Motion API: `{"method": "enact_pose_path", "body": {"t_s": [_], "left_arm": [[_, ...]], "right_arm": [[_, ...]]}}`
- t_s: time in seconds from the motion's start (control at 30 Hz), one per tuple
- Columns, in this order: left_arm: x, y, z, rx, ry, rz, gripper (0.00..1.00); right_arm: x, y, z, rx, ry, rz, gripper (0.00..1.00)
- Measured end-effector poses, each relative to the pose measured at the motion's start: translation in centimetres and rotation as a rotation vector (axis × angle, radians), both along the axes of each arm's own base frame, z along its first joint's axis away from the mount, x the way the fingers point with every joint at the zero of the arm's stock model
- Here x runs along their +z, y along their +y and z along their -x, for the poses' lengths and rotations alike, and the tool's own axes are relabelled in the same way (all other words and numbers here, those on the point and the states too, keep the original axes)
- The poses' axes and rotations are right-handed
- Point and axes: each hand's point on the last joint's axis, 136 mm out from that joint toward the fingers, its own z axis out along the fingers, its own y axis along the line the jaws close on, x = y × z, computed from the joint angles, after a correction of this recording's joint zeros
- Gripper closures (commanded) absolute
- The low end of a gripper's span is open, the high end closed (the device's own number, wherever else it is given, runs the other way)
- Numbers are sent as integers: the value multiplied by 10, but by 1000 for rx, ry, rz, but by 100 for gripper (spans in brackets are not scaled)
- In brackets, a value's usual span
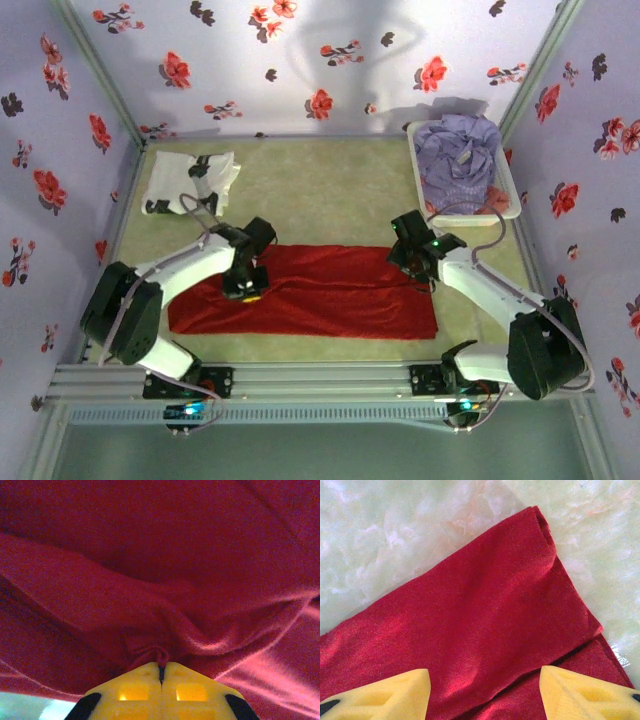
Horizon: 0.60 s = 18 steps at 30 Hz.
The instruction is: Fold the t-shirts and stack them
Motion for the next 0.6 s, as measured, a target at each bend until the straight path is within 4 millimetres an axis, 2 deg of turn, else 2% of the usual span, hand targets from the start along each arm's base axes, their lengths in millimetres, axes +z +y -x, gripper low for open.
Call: {"method": "enact_pose_path", "body": {"t_s": [0.03,0.07,0.17,0.2,0.3,0.4,0.5,0.6], "left_arm": [[-1,-4,6,2,-3,5,76],[-2,-7,10,1,-4,9,69],[-5,-19,23,5,-2,26,66],[-5,-21,25,8,-4,31,62],[1,-24,25,24,-23,48,60],[17,-22,19,37,-58,62,59],[34,-13,1,78,-96,80,63],[43,7,-21,125,-119,68,64]], "right_arm": [[0,0,0,0,0,-1,39],[0,1,0,1,-1,-4,39],[-1,2,0,5,1,-13,39],[-1,3,0,6,2,-14,39],[-3,4,0,8,8,-17,39],[-7,6,-1,12,24,-11,39],[-8,8,-1,17,30,-11,39],[-8,11,-1,24,33,-21,39]]}}
